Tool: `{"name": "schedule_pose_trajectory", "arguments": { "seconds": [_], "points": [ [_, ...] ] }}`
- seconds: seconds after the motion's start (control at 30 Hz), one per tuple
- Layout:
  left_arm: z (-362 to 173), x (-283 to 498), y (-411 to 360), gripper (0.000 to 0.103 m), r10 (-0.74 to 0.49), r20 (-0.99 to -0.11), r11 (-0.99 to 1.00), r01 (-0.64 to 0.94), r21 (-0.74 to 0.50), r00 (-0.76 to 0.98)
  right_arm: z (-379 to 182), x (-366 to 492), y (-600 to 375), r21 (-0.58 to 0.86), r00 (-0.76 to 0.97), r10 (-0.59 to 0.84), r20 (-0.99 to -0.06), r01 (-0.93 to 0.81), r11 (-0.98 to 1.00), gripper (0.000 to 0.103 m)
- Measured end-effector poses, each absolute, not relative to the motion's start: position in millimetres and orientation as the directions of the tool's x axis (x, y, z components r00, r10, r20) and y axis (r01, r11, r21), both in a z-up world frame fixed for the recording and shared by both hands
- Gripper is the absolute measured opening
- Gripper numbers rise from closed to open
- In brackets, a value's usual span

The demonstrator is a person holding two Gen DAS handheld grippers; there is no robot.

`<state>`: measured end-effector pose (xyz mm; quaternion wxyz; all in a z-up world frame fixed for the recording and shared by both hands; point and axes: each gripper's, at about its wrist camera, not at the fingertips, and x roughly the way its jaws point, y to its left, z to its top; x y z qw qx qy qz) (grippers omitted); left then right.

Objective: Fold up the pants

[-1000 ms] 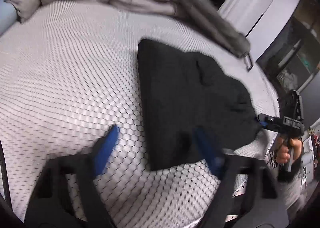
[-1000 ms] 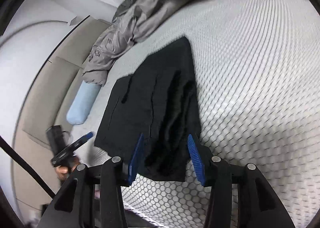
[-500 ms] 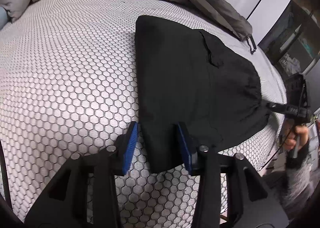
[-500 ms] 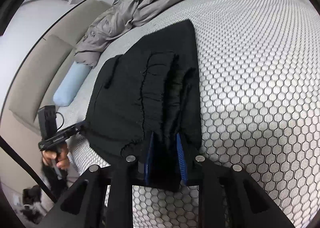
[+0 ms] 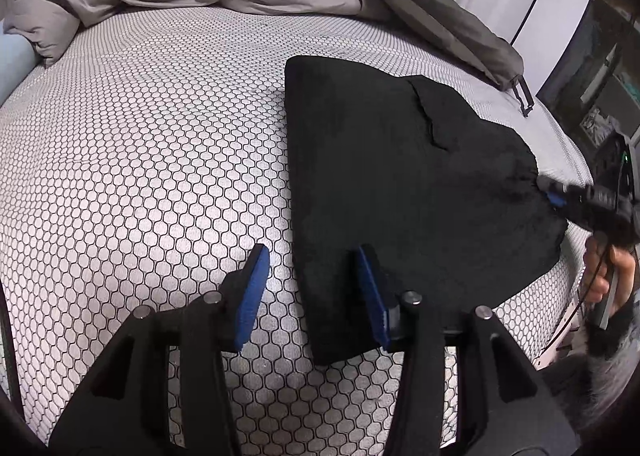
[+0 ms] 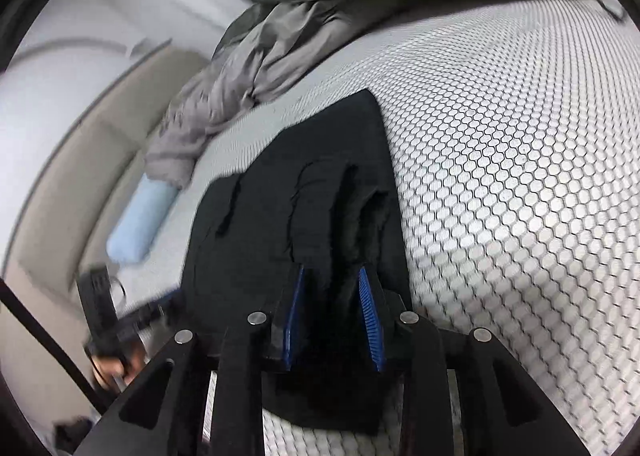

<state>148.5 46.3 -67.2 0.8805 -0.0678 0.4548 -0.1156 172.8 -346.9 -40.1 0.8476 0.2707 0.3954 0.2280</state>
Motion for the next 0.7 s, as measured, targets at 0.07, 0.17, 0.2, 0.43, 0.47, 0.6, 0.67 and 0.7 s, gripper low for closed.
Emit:
{"name": "schedule_pose_trajectory", "arguments": {
  "seconds": [0.07, 0.17, 0.2, 0.43, 0.47, 0.6, 0.67, 0.7],
  "points": [
    [-68.0, 149.1, 45.4, 0.043, -0.264, -0.786, 0.964, 0.138, -0.226, 0.559, -37.3, 179.1, -355.6, 0.663, 0.634, 0.574, -0.519, -0.125, 0.738, 0.028],
    [-68.7, 147.9, 46.1, 0.045, -0.264, -0.786, 0.964, 0.132, -0.229, 0.558, -33.9, 185.5, -356.8, 0.670, 0.610, 0.593, -0.525, -0.135, 0.730, 0.029],
    [-69.1, 148.3, 46.0, 0.045, -0.263, -0.787, 0.964, 0.131, -0.230, 0.558, -36.0, 189.5, -352.5, 0.675, 0.592, 0.606, -0.532, -0.136, 0.726, 0.029],
    [-69.2, 147.1, 43.7, 0.046, -0.254, -0.790, 0.967, 0.124, -0.224, 0.558, -26.0, 198.2, -346.3, 0.665, 0.666, 0.563, -0.490, -0.132, 0.735, 0.032],
    [-69.3, 147.2, 43.8, 0.046, -0.256, -0.790, 0.966, 0.123, -0.226, 0.557, -25.8, 199.0, -347.4, 0.658, 0.657, 0.565, -0.499, -0.136, 0.740, 0.032],
    [-69.9, 148.5, 44.3, 0.050, -0.253, -0.794, 0.967, 0.119, -0.226, 0.553, -25.5, 205.3, -341.7, 0.645, 0.662, 0.553, -0.505, -0.136, 0.752, 0.033],
    [-69.9, 148.5, 43.7, 0.050, -0.253, -0.794, 0.967, 0.120, -0.225, 0.553, -24.2, 213.6, -336.9, 0.646, 0.669, 0.549, -0.501, -0.133, 0.752, 0.033],
    [-69.7, 148.5, 43.5, 0.050, -0.253, -0.794, 0.967, 0.122, -0.224, 0.553, -22.1, 214.2, -338.5, 0.644, 0.689, 0.532, -0.493, -0.123, 0.755, 0.033]
  ]
}}
